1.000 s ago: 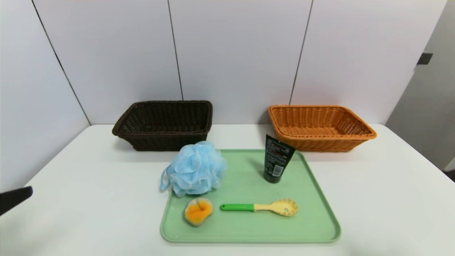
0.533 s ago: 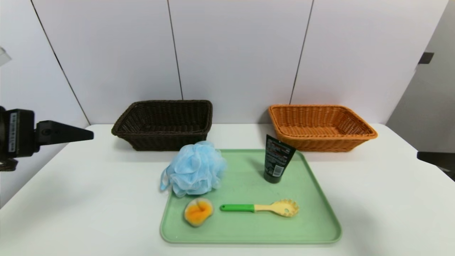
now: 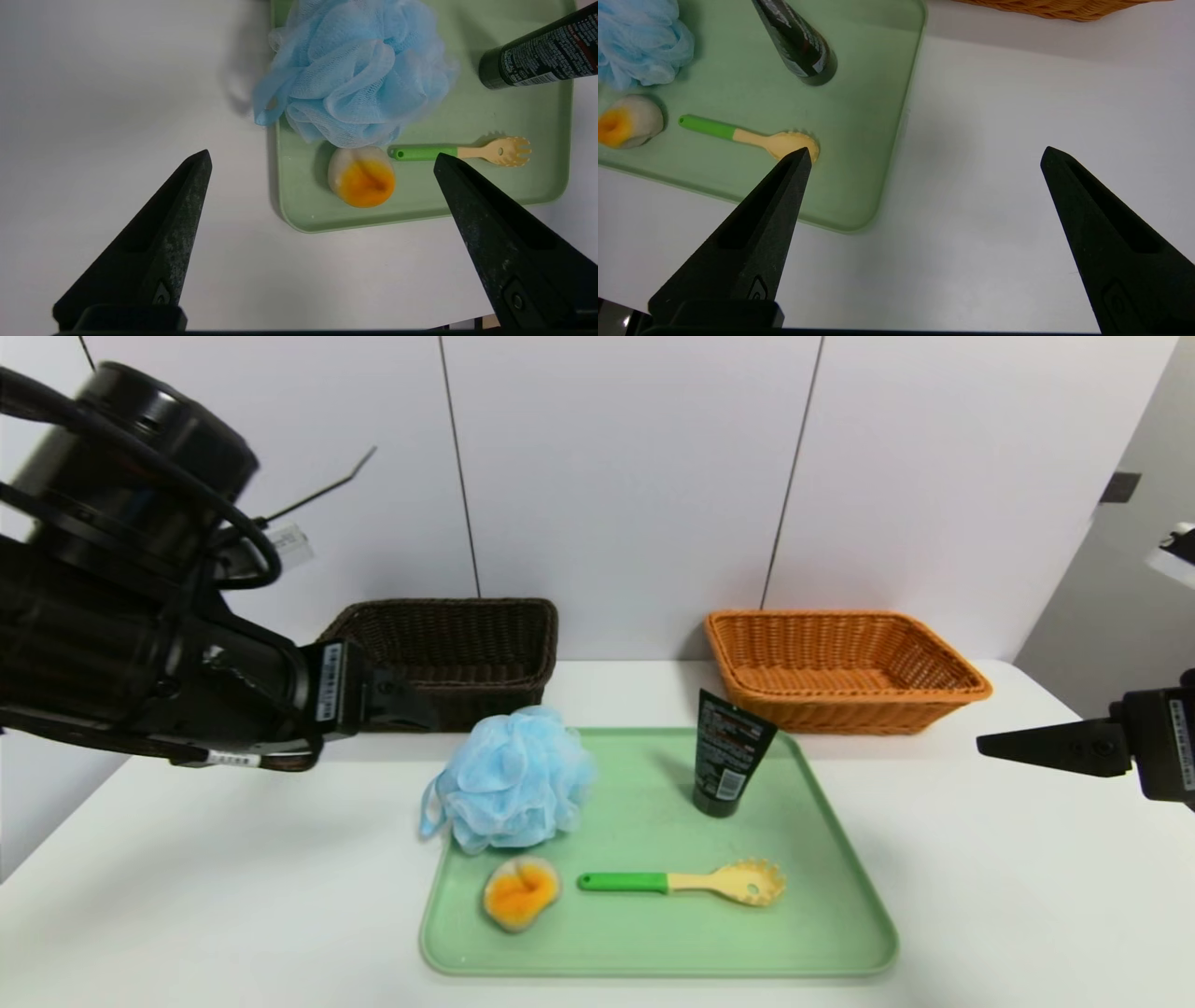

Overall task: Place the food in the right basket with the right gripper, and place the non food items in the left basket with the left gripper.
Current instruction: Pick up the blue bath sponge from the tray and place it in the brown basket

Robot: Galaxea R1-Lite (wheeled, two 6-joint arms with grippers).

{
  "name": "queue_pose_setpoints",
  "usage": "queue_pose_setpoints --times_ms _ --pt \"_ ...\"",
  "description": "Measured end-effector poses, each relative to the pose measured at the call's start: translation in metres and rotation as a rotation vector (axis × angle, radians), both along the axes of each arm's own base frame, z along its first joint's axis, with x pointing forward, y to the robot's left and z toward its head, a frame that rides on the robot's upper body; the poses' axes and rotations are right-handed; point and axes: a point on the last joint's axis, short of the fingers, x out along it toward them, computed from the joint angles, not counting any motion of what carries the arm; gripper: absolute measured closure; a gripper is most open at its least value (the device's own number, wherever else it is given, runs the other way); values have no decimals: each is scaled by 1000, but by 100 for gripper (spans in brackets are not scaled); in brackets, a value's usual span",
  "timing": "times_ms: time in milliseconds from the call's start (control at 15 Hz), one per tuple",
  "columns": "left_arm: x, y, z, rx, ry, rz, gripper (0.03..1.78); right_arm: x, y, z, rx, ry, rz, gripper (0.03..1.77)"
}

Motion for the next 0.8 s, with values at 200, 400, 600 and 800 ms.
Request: queue_pose_setpoints --times_ms 200,400,600,800 --pt "9 -27 -10 16 36 -40 12 5 5 -3 -1 21 21 10" --pt "20 -53 -22 99 29 -43 12 8 6 -6 -2 36 23 10" --pt "33 -77 -29 149 12 -46 12 9 7 -8 -1 44 27 10" --pt "45 -94 -34 169 3 -46 12 9 7 -10 -1 51 28 10"
